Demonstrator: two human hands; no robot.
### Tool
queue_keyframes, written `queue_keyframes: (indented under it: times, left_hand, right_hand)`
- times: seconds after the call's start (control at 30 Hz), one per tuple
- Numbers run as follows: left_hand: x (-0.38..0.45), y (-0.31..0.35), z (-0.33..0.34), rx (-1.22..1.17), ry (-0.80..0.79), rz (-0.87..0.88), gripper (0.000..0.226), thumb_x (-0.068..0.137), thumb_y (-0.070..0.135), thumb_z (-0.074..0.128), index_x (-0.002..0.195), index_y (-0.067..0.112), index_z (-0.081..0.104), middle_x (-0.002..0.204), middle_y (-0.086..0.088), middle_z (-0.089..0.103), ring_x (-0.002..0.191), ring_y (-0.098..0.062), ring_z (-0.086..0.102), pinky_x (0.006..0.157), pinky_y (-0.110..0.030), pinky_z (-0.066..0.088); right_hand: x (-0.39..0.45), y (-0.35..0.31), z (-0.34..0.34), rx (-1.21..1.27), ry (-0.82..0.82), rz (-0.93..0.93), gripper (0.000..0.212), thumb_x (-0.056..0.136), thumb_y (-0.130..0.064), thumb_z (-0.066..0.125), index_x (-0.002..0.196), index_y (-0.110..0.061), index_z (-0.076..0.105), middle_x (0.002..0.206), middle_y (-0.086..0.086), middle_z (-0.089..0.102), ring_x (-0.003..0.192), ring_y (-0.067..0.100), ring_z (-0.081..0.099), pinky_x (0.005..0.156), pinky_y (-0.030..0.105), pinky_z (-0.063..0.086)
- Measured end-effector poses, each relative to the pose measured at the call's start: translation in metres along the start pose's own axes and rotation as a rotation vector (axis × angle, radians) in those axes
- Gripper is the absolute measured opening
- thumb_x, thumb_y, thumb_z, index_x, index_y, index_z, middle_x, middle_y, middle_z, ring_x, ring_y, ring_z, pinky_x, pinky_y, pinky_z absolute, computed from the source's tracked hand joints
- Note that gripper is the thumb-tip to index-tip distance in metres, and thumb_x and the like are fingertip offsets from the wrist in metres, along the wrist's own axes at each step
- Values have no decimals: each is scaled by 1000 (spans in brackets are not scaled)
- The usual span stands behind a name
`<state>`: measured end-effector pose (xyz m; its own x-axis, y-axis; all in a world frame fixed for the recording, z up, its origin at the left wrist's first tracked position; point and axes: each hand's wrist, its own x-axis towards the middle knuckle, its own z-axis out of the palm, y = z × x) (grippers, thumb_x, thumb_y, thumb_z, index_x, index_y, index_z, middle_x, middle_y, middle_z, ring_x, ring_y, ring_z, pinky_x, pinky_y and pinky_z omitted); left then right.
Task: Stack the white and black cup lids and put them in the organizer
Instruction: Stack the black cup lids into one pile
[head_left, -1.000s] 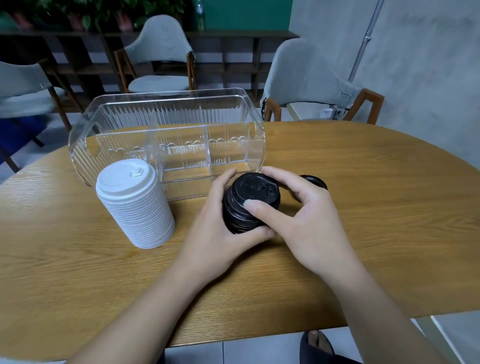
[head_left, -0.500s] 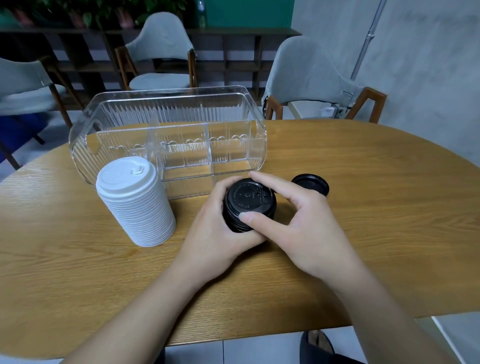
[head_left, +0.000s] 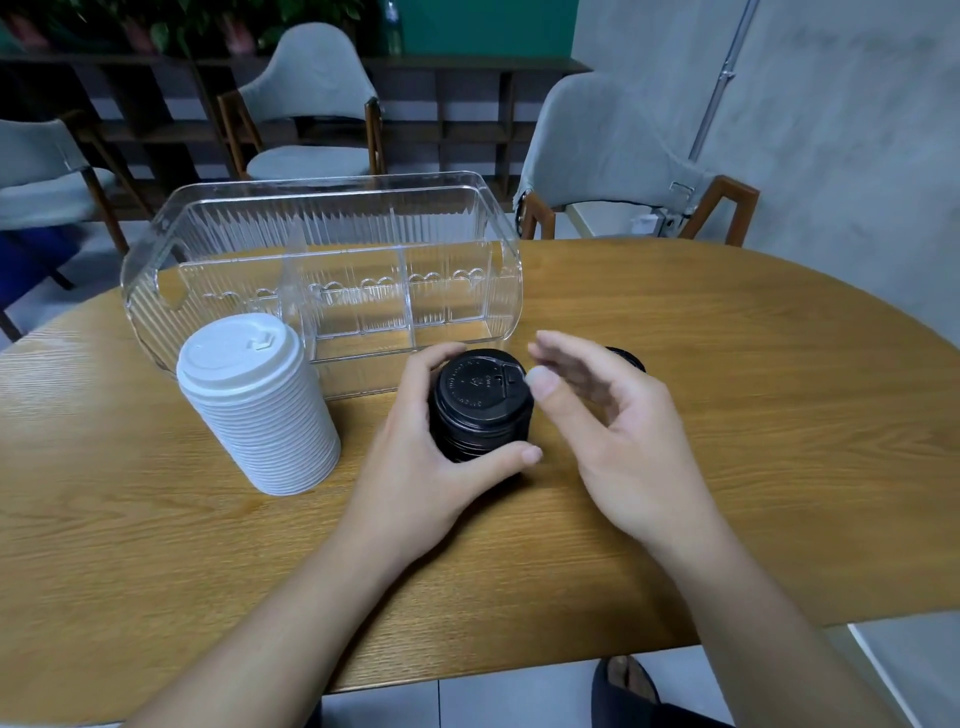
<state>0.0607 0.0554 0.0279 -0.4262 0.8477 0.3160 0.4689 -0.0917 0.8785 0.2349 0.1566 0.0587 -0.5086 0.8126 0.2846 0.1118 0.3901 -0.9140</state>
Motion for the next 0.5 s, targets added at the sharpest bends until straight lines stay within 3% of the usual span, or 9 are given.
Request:
queue_keyframes:
  times: [0.07,0.13,0.23,0.33,0.5]
  left_hand:
    - [1,-1,0,16,21,10,95,69,55,102,148,36,53,138,28,69,133,2,65,112,-20,48]
    - [2,-5,0,45,41,9,92,70,58,102,147,38,54,140,24,68,135,-2,64,117,-31,50]
    - [3,-8,1,80,68,-3,94,71,61,102,149,41,53,145,20,65,139,-7,61,120,-43,50]
    - [3,-6,-1,88,81,-6,97,72,58,102,153,41,50,147,23,63,140,-3,59,121,-39,49]
    - [1,-4,-2,93,94,-2,94,75,54,100,153,42,49,146,27,62,139,4,58,118,-26,47]
  right_hand:
    - [3,9,-5,-81,80,3,32,104,-38,74,135,-29,76,124,-21,77,125,0,69,112,37,55]
    - [6,19,-9,-271,133,-30,27,104,-34,75,130,-29,78,119,-21,77,119,1,69,108,36,56]
    - [11,38,-16,-577,174,-83,28,100,-34,80,127,-29,77,121,-19,74,119,5,65,113,36,42]
    - [15,53,-21,-788,177,-63,33,98,-37,81,129,-29,76,131,-14,72,127,15,60,109,31,26]
    - [19,63,-21,-903,207,-41,30,101,-39,77,128,-29,76,129,-9,73,125,22,57,110,40,25]
